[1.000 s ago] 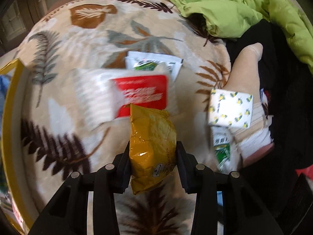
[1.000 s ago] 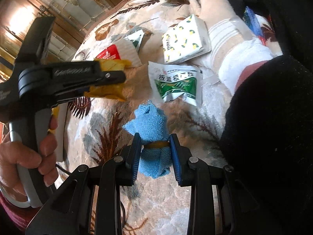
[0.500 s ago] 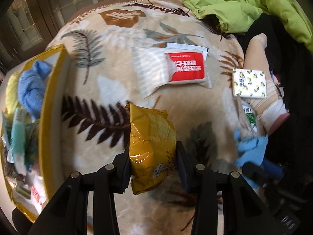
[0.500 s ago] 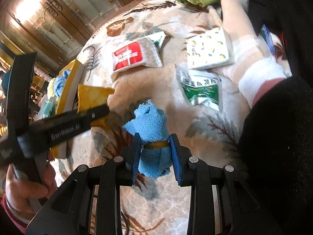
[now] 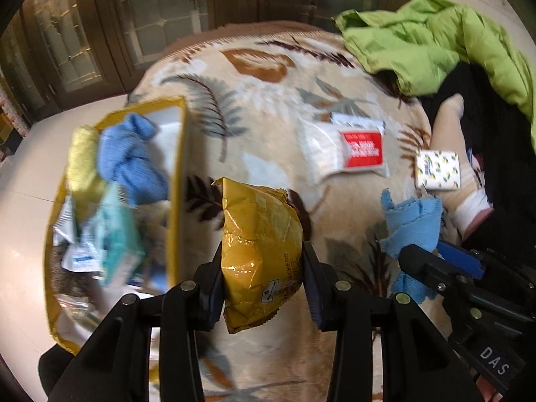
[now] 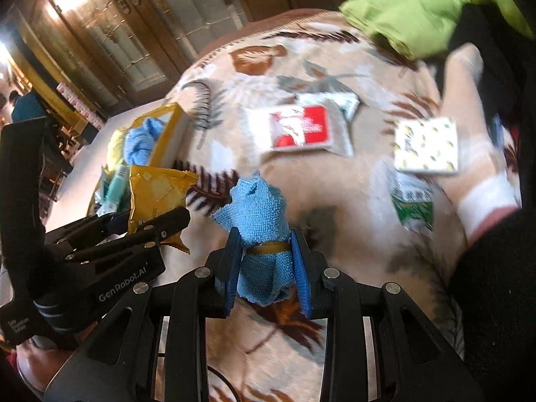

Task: Organize soft objects
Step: 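Carry the yellow pouch and blue cloth over the tray and lower them in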

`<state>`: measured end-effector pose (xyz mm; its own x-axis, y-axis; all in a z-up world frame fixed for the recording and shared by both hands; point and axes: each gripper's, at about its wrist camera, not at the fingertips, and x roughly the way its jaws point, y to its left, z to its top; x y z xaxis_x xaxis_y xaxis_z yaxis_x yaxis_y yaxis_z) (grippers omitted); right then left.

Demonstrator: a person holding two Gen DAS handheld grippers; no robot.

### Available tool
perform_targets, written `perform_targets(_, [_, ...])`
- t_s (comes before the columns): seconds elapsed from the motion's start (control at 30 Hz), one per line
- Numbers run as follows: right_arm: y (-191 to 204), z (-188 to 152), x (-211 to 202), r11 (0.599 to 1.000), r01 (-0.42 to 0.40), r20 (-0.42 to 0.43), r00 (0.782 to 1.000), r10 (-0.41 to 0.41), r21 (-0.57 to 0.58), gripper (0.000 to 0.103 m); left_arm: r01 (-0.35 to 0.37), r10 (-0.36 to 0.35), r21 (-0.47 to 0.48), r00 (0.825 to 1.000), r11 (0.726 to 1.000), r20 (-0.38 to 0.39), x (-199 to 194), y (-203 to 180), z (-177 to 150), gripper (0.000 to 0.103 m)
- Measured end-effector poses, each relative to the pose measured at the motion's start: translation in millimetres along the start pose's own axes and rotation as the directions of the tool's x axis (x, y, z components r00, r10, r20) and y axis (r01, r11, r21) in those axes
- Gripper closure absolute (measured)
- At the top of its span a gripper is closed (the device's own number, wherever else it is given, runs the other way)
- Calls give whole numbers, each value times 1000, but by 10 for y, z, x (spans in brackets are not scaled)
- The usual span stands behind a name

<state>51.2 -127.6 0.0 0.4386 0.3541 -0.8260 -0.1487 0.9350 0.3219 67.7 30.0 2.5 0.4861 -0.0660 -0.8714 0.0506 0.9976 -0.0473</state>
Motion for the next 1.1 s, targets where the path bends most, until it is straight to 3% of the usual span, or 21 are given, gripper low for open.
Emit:
perform_targets(0.37, [764,360,157,992,-50,12,999,52,-119,75,-104,109,-81,991,991,72,-223,745,235,62])
perform_targets(0.67, [1459,691,522,975,-85,-14,996,84,-205,75,-153,166,-191,984,970,57,-97,1507,427,63])
perform_targets(1.1, [1803,1035,1177,970,-11,-43,999,1,-243,75,-171,177,-251,984,953,3,290,1928,496,63])
